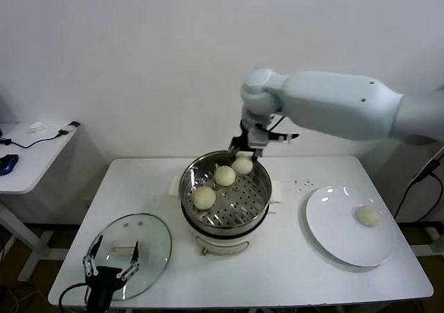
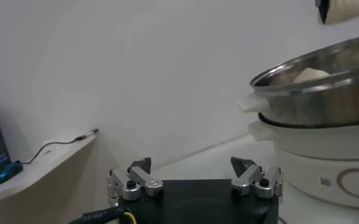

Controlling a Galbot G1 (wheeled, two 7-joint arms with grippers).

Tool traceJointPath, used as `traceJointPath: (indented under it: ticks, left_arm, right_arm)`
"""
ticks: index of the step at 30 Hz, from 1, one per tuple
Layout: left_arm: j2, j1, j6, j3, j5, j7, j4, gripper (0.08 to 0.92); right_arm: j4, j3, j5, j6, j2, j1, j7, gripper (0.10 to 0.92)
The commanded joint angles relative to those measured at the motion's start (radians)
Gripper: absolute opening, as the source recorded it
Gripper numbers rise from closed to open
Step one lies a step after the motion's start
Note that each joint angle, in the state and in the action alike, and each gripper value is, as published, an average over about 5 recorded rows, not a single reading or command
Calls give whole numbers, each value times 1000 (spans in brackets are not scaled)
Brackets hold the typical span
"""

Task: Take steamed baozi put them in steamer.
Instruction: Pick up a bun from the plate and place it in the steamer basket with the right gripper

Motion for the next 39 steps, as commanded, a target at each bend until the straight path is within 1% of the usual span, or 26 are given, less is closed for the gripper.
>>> traceJointPath:
  ticks: [1, 5, 10, 24, 27, 32, 35, 39]
  left_arm:
    - [-4, -10, 6, 1, -3, 1, 7, 823]
    - [-3, -2, 0, -9, -14, 1, 17, 823]
    - [-8, 2, 2, -13, -26, 0, 19, 823]
    - [-6, 4, -3, -22, -30, 0, 30, 823]
    - [-5, 5, -5, -25, -32, 0, 32, 823]
    - [-4, 4, -8, -26, -34, 0, 38, 823]
    - [-3, 4, -9, -26, -35, 0, 40, 823]
    - [-1, 4, -10, -26, -36, 0, 40, 823]
  right_arm:
    - [50, -32, -12, 52, 122, -77, 9, 577]
    - [97, -56, 1, 36, 93, -90, 2, 577]
    - [125, -61, -17, 28, 70, -119, -5, 577]
    - [93, -46, -20, 13, 85, -163, -3, 583]
    - [95, -44, -7, 5, 84, -158, -13, 620]
    - [95, -29, 9, 1, 72, -142, -25, 753]
    - [93, -24, 32, -2, 51, -113, -28, 807]
    - [75, -26, 104, -28, -3, -45, -25, 822]
